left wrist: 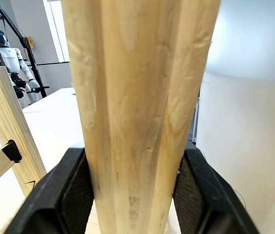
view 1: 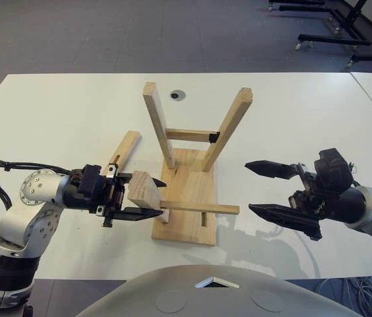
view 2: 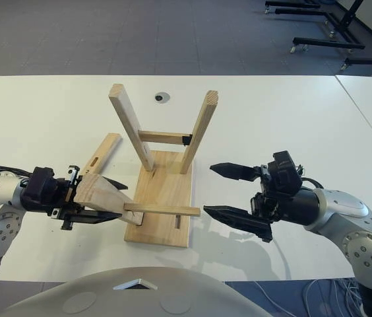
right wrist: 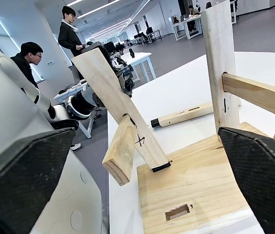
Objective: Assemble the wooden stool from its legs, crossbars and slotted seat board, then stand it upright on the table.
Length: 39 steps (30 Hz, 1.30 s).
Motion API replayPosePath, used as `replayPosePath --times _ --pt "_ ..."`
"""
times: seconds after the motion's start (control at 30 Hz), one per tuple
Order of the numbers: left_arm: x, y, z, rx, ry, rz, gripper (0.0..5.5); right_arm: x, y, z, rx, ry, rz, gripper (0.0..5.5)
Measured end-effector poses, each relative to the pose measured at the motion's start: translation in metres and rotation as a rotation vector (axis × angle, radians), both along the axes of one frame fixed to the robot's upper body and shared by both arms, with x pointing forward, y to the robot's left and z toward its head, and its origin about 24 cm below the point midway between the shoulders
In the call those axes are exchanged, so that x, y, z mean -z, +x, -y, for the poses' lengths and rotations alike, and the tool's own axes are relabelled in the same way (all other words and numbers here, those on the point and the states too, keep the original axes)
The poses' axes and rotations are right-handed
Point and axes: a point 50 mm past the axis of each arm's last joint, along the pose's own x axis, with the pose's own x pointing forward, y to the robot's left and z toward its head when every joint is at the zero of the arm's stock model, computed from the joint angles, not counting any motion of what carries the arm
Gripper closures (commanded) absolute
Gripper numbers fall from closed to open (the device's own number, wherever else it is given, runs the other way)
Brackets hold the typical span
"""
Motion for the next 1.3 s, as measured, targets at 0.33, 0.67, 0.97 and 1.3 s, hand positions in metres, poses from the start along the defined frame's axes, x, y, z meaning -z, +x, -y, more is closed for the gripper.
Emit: replayPosePath --times 0.33,0.67,0.97,1.3 --pt "0.004 0.001 0.007 0.011 0.004 -0.04 3.45 0.003 0.001 -0.001 0.003 -0.018 -0.003 0.1" --pt "0.013 -0.009 0.007 -0.037 0.046 0.1 3.45 0.003 0.001 -0.002 0.006 -0.018 0.0 0.1" --pt "0.012 -0.008 0.008 -0.024 0.083 0.104 3.45 0.0 0.005 -0.004 -0.006 -0.015 0.023 0.1" --pt "0.037 -0.009 -0.006 -0.043 0.284 -0.053 1.81 0.005 0.002 -0.01 0.011 0.004 0.025 0.1"
